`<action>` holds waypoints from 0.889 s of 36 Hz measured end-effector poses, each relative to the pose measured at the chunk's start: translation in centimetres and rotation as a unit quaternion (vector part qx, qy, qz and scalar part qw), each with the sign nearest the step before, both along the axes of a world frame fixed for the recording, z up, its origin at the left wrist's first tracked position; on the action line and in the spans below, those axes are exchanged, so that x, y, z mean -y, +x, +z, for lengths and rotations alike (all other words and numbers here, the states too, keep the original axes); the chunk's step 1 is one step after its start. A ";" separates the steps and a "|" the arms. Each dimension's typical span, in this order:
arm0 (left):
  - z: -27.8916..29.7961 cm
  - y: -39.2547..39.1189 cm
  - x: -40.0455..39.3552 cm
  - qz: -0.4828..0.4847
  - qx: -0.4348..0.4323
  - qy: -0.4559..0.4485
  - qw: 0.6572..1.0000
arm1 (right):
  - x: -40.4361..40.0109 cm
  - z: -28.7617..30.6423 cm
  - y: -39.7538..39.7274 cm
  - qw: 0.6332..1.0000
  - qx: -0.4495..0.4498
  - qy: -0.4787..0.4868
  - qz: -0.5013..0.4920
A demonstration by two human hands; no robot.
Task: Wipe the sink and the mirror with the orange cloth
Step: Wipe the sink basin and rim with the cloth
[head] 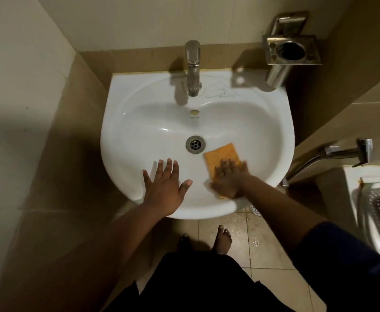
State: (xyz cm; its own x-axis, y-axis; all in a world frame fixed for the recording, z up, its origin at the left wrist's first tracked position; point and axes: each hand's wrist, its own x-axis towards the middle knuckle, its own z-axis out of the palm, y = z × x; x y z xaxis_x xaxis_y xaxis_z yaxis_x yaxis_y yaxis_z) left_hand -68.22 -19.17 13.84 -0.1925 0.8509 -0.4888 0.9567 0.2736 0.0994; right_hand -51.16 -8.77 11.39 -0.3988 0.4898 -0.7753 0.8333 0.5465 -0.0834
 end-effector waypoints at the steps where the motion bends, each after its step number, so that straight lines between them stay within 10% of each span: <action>1: -0.1 -0.4 -0.1 -0.002 -0.010 0.003 1.000 | 1.0 0.2 -0.8 0.999 -0.017 -0.039 -0.006; 18: 0.2 -7.9 -0.3 0.011 -0.113 0.037 0.993 | -5.1 -0.6 2.8 0.977 0.092 0.193 0.012; 32: 0.5 -9.4 -0.2 0.028 -0.052 0.106 0.993 | 4.6 0.5 -7.3 0.984 -0.098 -0.150 -0.008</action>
